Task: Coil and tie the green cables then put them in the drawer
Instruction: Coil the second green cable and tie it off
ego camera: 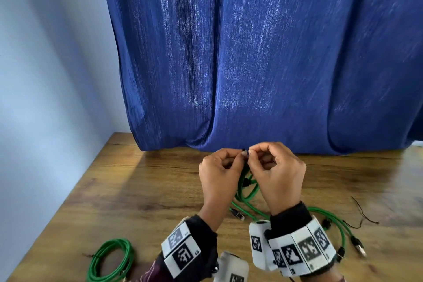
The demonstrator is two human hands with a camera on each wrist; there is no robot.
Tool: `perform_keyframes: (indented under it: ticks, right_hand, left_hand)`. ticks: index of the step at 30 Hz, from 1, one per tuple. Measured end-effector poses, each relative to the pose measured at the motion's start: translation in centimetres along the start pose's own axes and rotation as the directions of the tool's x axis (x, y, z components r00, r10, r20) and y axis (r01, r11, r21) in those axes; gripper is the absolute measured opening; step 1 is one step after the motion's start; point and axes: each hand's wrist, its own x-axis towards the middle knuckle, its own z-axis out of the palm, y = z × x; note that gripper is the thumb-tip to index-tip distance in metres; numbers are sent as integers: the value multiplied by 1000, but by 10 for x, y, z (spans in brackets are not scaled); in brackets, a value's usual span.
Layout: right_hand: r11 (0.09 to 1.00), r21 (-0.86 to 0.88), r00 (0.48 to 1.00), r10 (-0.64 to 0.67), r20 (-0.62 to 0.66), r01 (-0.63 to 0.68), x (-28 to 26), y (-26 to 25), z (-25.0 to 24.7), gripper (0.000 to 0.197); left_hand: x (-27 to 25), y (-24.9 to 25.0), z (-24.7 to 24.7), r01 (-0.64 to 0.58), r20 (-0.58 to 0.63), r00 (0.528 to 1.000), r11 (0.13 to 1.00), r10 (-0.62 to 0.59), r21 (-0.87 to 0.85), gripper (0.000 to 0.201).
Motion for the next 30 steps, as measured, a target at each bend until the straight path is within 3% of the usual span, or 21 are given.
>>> perform_keyframes:
  ticks: [7,17,30]
  right_hand:
    - [1000,-4,1000,-17,12,17,1,0,1,5]
    - [998,-34,997,-57,54,59,3,0,3,7]
    - [1000,-3,999,-17,34,17,1,0,4,4]
  left_hand:
    - [3,0,-2,76,-2,997,994,-76,-77,9]
    - [2,-1,-5,18,-23,1000,999,-19,-44,7]
    - [1,-2,-4,-55,-34,998,996,57,75,6]
